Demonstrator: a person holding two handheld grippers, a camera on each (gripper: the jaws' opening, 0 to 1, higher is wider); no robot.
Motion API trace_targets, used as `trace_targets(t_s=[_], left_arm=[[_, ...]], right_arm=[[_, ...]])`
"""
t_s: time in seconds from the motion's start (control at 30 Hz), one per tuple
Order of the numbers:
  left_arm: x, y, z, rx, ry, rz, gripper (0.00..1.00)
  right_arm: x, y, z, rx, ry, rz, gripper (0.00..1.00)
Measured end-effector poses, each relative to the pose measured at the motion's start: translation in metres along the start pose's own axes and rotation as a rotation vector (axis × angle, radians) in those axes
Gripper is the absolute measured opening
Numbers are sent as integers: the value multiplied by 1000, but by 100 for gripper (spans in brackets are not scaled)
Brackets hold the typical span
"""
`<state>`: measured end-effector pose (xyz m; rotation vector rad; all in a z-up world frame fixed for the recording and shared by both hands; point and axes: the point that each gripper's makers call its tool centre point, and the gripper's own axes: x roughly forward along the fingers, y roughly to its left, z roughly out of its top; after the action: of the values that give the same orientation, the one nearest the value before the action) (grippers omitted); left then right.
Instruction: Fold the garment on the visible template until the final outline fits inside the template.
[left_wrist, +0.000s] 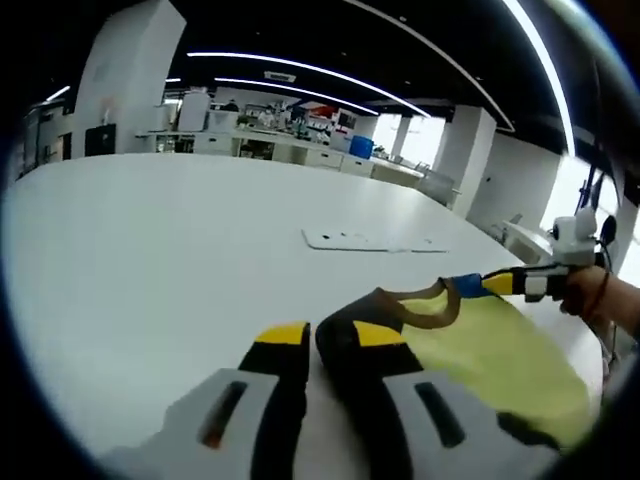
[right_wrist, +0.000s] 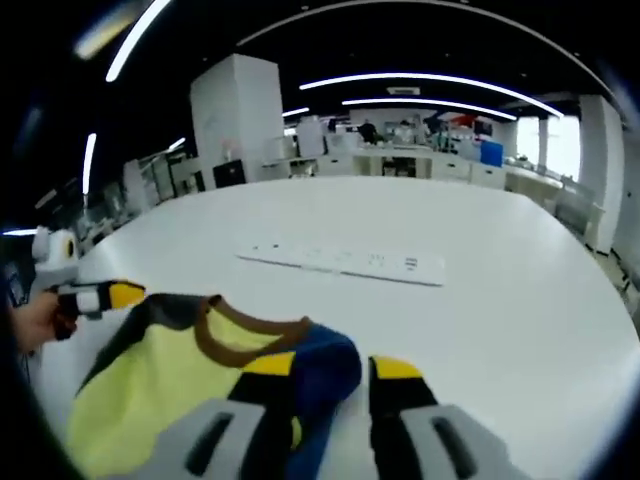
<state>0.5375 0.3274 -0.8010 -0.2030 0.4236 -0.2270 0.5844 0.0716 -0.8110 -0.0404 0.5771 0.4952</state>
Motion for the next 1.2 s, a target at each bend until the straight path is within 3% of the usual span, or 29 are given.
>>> trace_targets(t_s=[0.1,0.2,0.3,0.33,0.4,0.6,0.73,0.93,1.2], left_arm=[[-13,-8,7,-4,-22,-17,27],[-20,-11,13,13,-37,-36,38],[-28,-20,21,-113,-92,-102,48],[-34,-19,20,-126,-98,-95,50],[-41,-18,14,-74,-78,-75,52],[-64,-25,0,-66,-58,-106,62],[-75,-33,-5,-30,-49,-133,70],[-97,-47,-10,25,-53,-188,81],[-123,-56,-13,48,-63,-231,83]], right_arm=[[-10,11,-1,5,10,10,56],[-18,21,-1,-5,11,33,65],[-26,31,0,-33,10,62,73],[-28,33,0,-30,10,67,75],[-33,37,0,-21,8,83,81],[-57,51,-6,-8,-5,121,94],[-73,59,-14,-13,0,142,100],[-99,72,-29,2,-1,171,100],[-121,79,-50,17,9,183,100]])
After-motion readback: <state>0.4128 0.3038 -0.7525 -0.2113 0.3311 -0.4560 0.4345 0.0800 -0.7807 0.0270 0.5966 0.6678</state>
